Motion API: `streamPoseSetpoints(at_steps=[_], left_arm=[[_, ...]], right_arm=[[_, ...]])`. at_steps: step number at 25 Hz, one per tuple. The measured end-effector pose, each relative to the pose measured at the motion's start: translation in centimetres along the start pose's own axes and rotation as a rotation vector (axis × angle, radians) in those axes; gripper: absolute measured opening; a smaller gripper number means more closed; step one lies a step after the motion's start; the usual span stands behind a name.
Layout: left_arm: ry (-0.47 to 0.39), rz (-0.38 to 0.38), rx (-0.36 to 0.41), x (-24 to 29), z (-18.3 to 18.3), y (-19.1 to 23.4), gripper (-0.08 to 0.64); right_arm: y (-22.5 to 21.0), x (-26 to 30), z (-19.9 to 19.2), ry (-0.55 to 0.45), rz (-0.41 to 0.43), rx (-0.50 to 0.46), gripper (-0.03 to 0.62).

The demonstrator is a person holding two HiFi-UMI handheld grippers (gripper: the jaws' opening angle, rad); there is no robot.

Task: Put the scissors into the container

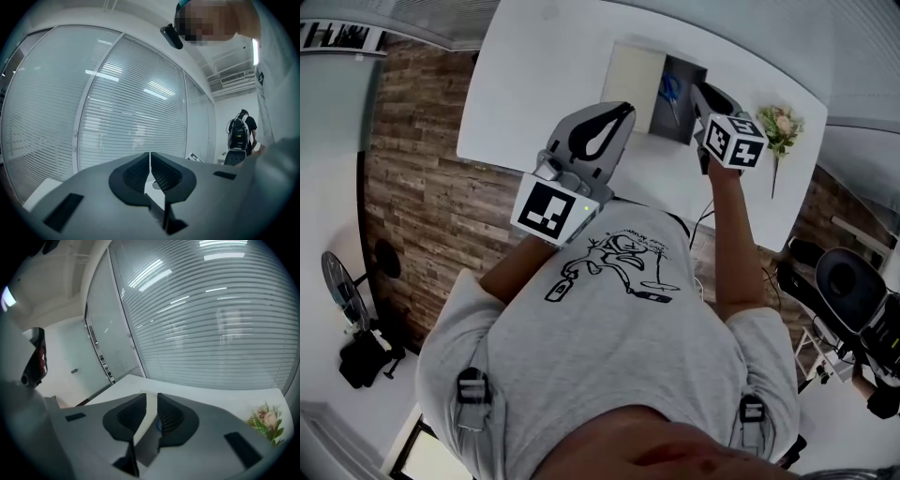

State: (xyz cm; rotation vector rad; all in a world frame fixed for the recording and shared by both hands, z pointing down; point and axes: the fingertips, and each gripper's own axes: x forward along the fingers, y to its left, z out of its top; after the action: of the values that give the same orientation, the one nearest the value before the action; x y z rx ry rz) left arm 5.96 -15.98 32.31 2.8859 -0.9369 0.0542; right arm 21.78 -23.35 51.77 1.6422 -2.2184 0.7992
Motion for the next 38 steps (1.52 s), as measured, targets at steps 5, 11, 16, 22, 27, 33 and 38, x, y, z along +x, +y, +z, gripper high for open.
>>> streamPoseSetpoints(at_steps=[5,11,16,22,27,33,38], left_arm=[[-0.005,-0.007,0.005,0.1,0.4,-0.5,0.026],[-0.009,-0.020,0.012,0.1,0.8,-0.9,0.026],[-0.035,-0.035,0.027,0.1,1.4,-1.5,0.026],[-0.043,-0.055,0.031,0.3,1.9,-2.0,0.026],[-0.065,-0.071,0.034,0.1,3.0,-2.5,0.026],[-0.067,-0.090,0.037,0.2,3.1,-3.1,0.023],[-0.084,-0.095,0.029,0.0,3.7,-3.6,0.023]], right_arm=[[2.1,-4.9,2.6,-0.100,-0.004,-0.063,0.071],[5.2,-10.8,5.5,-0.213,-0.025,-0.172,0.061],[7.7,-15.7,7.6,-0.309,-0.034,-0.219,0.047],[10.1,-19.8,9.8,-0.393,-0.040,-0.281,0.037],[11.6,-22.4,10.8,-0.433,-0.058,-0.334,0.031],[12.0,-24.0,10.7,-0.452,-0.067,-0.338,0.025],[12.4,-24.5,10.7,-0.466,-0.067,-0.330,0.014]])
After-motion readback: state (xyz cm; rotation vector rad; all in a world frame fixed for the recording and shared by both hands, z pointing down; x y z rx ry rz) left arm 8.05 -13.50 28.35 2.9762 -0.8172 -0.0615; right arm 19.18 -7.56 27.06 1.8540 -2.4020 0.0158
